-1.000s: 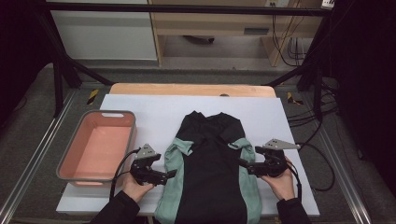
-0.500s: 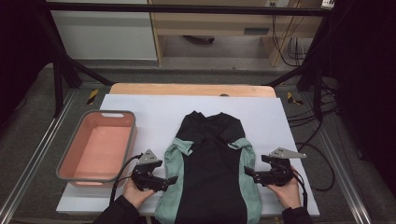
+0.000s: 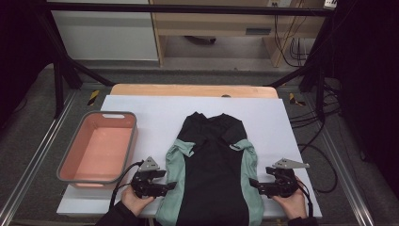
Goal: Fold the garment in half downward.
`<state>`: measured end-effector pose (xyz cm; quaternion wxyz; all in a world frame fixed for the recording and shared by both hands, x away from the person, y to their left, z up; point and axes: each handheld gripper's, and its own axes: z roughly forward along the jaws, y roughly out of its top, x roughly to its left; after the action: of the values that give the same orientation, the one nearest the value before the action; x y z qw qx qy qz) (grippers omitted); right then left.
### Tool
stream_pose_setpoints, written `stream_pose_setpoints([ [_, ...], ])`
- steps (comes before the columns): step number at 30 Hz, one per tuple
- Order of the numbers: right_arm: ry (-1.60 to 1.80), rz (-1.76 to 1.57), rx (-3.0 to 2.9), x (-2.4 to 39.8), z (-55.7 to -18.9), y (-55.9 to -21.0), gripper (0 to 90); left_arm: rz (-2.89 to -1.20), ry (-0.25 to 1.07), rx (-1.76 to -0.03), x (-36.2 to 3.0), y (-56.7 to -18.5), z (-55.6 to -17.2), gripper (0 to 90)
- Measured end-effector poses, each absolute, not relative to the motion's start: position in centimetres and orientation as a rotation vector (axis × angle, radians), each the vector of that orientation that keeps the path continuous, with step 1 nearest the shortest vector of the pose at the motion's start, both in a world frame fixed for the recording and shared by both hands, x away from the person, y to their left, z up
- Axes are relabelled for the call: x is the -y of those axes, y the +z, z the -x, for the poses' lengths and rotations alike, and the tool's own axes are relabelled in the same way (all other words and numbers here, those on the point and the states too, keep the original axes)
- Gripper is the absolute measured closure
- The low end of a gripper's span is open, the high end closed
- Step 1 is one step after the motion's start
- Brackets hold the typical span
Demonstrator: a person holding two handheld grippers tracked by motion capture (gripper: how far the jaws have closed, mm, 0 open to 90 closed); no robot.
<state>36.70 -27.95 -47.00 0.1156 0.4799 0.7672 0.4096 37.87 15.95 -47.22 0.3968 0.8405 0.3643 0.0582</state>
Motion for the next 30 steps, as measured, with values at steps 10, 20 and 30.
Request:
stream_pose_setpoints([
  [10,1.129,-1.456,-2.281,28.2,-35.8,-47.2,31.8,-2.164,0.127,-0.955,-16.0,-47.4,-36.9,58.8],
  [20,1.099,-1.483,-2.324,27.6,-35.6,-47.5,51.2,-2.169,0.099,-1.000,-16.3,-47.4,-36.2,81.2],
  [30,1.097,-1.529,-2.432,27.1,-35.3,-47.4,87.5,-2.184,0.119,-1.027,-16.5,-47.2,-35.5,87.4],
])
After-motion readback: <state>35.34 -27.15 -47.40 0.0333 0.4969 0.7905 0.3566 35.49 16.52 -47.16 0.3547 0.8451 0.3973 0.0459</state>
